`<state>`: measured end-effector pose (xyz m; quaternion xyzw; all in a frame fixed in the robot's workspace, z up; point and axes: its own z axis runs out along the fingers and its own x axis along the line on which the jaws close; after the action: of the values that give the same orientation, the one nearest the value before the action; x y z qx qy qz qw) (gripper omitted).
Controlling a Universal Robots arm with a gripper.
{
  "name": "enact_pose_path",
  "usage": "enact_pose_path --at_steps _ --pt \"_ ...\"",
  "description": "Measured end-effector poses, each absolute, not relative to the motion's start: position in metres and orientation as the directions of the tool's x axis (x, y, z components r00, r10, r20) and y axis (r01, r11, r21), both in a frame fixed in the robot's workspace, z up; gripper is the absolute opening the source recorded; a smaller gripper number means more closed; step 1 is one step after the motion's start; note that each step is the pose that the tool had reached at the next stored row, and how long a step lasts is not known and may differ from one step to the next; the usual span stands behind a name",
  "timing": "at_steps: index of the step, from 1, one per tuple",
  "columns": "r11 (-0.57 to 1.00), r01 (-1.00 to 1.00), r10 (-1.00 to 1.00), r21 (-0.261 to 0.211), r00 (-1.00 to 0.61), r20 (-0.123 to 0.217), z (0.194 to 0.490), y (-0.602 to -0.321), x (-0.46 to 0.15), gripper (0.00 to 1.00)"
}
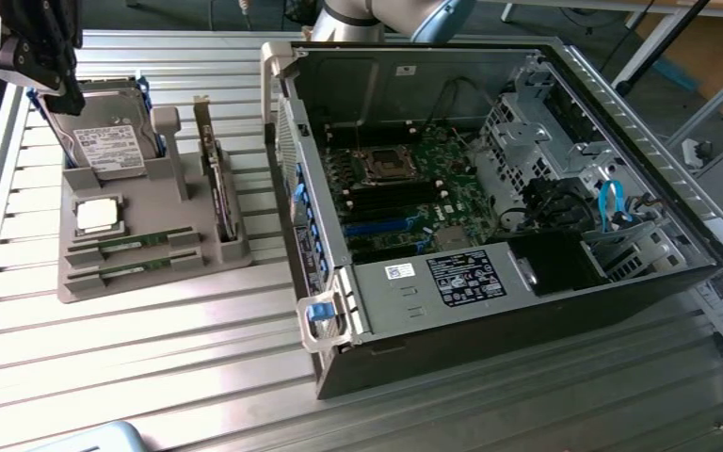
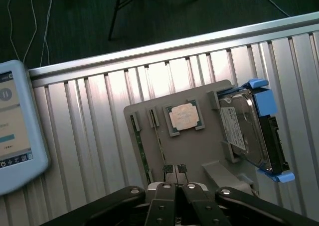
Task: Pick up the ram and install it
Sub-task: 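Pick up the ram and move it above insertion slot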
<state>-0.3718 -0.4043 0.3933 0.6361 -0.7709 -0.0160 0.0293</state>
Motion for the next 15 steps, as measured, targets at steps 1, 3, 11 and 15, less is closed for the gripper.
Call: enact_pose_path --at_steps 1,3,11,15 --pt "0.190 -0.980 -0.982 0.063 -0.189 0.021 0.3933 -0.4045 -0.3718 0.11" --pt "0.189 -0.980 -0.982 0.064 -0.189 0.013 0.3934 -0.4048 -0.3718 0.11" --pt "0.185 -0.981 -0.983 0.064 -0.184 0.009 0.3933 -0.4050 -0.3717 0.11" --pt "0.158 -0.986 -0.987 0.063 -0.157 0.009 0.3933 -0.4050 -0.3718 0.11"
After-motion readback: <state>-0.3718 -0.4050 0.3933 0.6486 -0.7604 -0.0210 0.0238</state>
